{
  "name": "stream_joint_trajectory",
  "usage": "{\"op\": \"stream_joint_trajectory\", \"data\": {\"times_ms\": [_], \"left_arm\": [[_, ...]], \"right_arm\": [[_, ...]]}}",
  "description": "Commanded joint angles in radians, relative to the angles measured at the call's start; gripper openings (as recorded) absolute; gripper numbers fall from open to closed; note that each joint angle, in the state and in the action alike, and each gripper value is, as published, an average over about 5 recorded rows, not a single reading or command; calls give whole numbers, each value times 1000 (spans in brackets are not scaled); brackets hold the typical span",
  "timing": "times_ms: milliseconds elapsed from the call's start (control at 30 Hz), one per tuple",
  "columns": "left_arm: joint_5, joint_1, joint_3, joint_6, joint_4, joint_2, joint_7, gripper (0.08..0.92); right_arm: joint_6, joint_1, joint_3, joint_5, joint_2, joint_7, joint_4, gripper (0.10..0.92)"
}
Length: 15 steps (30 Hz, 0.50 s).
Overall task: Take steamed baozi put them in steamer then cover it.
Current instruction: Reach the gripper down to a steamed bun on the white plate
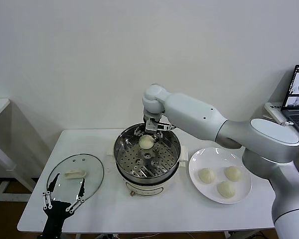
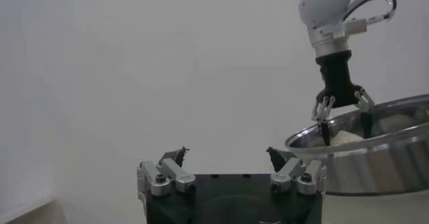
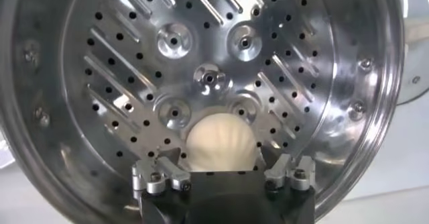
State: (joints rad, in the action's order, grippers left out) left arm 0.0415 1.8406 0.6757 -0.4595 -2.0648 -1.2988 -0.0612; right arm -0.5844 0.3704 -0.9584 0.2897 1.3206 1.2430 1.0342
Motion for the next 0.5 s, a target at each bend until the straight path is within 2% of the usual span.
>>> {"op": "stream_joint_trajectory", "data": {"times_ms": [33,100,233,500], "left_arm": [[0,-1,-1,3,-1,1,0,823],[1,-2,-3,3,0,2,0,823],[3,-6,-12,4,1,4,1,823],[10,-4,-27,6,-8,5,0,823]], "right_arm": [[292,156,-14,-403,-220,73,110,823],[415,231,-80,-512,-310,55,126,823],[565,317,-226,-651,-455,26,123,823],[690,224,-414,-726,-645,-8,122,823]]}}
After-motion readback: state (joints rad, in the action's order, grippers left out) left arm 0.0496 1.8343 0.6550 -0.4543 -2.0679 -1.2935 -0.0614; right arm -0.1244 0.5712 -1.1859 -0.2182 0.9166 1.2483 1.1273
